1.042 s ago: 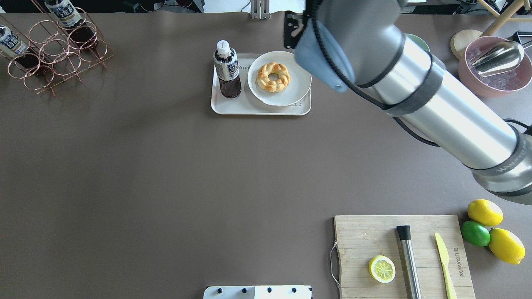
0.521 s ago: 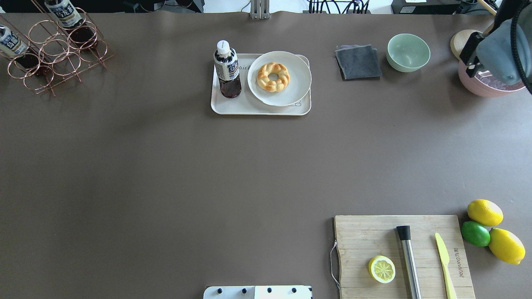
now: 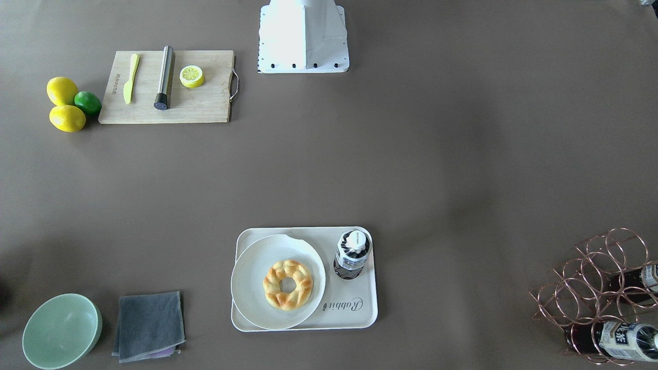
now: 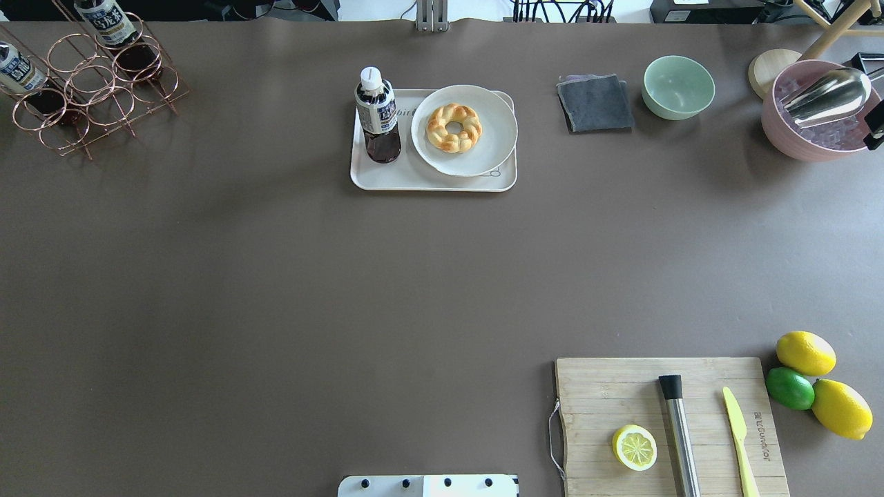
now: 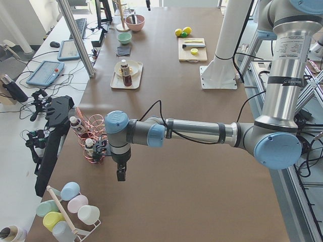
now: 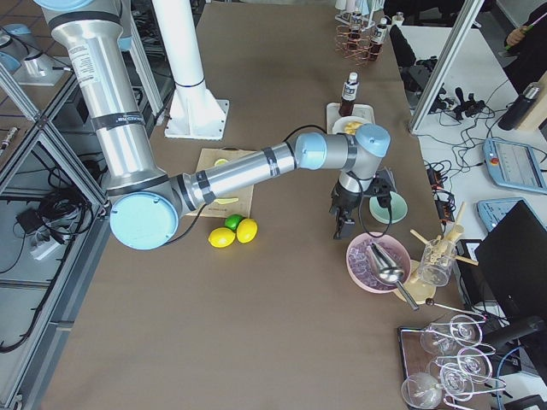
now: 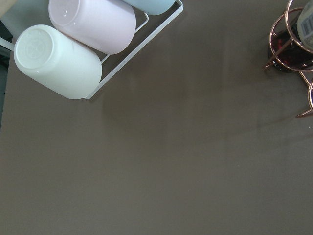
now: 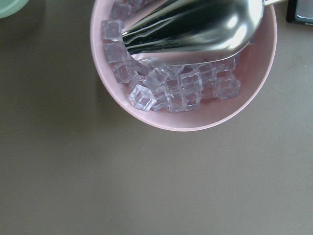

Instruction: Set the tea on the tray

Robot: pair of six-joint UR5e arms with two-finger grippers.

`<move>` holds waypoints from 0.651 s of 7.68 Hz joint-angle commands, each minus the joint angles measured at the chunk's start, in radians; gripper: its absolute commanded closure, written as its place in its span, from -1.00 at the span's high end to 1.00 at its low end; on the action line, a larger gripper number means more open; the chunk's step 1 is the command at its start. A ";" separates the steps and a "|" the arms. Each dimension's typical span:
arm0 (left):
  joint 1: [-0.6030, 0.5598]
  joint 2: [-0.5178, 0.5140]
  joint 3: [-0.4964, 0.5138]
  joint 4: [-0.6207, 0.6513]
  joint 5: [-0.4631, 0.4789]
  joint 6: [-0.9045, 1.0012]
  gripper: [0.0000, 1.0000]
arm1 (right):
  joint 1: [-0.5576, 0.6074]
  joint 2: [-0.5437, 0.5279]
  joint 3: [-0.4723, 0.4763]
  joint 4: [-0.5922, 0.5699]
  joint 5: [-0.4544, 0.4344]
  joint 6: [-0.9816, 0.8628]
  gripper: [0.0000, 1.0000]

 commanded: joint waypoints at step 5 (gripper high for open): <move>0.001 -0.004 -0.012 0.054 -0.003 0.000 0.94 | 0.185 -0.121 -0.137 0.221 0.099 -0.022 1.00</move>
